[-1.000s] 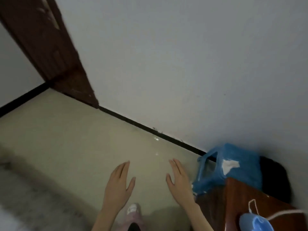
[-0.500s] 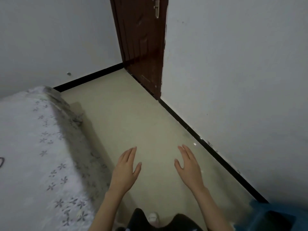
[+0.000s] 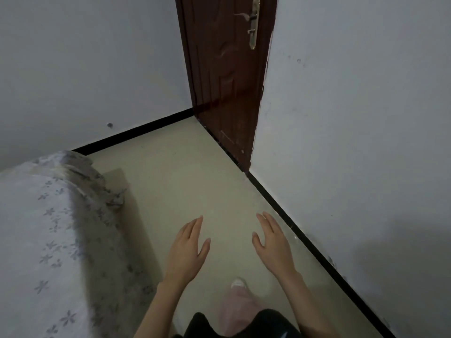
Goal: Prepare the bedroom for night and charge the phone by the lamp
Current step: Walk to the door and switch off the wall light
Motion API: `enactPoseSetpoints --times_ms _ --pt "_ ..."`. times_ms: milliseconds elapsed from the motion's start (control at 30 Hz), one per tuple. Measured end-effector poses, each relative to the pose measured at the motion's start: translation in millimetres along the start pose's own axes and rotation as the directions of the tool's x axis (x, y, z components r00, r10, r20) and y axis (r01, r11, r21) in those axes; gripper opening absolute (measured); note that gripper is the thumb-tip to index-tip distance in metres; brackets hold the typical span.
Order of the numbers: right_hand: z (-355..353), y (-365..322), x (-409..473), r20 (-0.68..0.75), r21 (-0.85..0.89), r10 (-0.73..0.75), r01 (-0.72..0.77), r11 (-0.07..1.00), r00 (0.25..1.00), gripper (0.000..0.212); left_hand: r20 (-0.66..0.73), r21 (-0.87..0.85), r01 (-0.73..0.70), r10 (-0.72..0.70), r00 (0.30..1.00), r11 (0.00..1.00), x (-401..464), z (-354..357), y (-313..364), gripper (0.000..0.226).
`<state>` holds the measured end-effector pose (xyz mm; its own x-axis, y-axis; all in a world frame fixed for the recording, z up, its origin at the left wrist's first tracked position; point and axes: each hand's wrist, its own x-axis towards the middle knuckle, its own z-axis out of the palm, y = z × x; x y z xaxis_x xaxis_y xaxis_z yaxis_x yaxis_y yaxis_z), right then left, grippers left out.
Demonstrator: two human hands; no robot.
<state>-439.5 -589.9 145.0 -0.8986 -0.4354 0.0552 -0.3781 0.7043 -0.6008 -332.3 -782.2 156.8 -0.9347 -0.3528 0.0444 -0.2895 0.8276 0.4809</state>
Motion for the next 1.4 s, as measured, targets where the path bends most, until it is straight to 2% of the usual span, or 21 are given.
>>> enactPoseSetpoints --times_ms 267,400,533,667,767,867,933,1133,1400 --pt "-16.8 -11.0 170.5 -0.039 -0.007 -0.047 0.046 0.999 0.998 0.054 -0.071 0.019 -0.042 0.043 0.997 0.999 169.9 -16.9 9.0 0.060" --pt "-17.8 -4.7 236.2 -0.111 -0.017 -0.012 0.010 1.000 0.994 0.054 -0.054 0.027 -0.157 0.158 0.986 0.987 252.1 -11.5 10.9 0.057" --pt "-14.2 4.0 296.9 -0.212 -0.018 0.087 -0.093 0.996 0.974 0.048 -0.011 0.007 -0.285 0.285 0.958 0.959 343.1 0.2 5.8 0.056" --pt "-20.9 3.6 354.0 -0.356 0.006 0.225 -0.239 0.971 0.907 0.046 0.058 -0.036 -0.464 0.465 0.883 0.885 435.5 0.4 6.4 0.055" --pt "-33.6 -1.5 394.0 -0.479 0.003 0.284 -0.322 0.947 0.830 0.046 0.073 -0.069 -0.582 0.586 0.807 0.810 504.1 -9.4 19.6 0.057" --pt "-50.7 -5.3 419.5 -0.533 -0.037 0.257 -0.326 0.945 0.806 0.045 0.026 -0.089 -0.684 0.688 0.725 0.724 551.1 -15.1 43.1 0.057" --pt "-69.2 -8.2 439.4 -0.602 -0.014 0.244 -0.315 0.949 0.760 0.045 0.016 -0.092 -0.738 0.742 0.670 0.668 582.7 -24.8 64.8 0.056" --pt "-164.2 -18.1 505.5 -0.747 -0.204 -0.007 -0.220 0.954 0.665 0.047 -0.099 -0.057 -0.850 0.844 0.527 0.524 668.4 -65.5 156.5 0.055" --pt "-301.5 -57.8 580.6 -0.764 -0.501 -0.388 -0.094 0.860 0.516 0.043 -0.406 0.059 -0.900 0.834 0.373 0.431 730.6 -148.0 269.3 0.052"
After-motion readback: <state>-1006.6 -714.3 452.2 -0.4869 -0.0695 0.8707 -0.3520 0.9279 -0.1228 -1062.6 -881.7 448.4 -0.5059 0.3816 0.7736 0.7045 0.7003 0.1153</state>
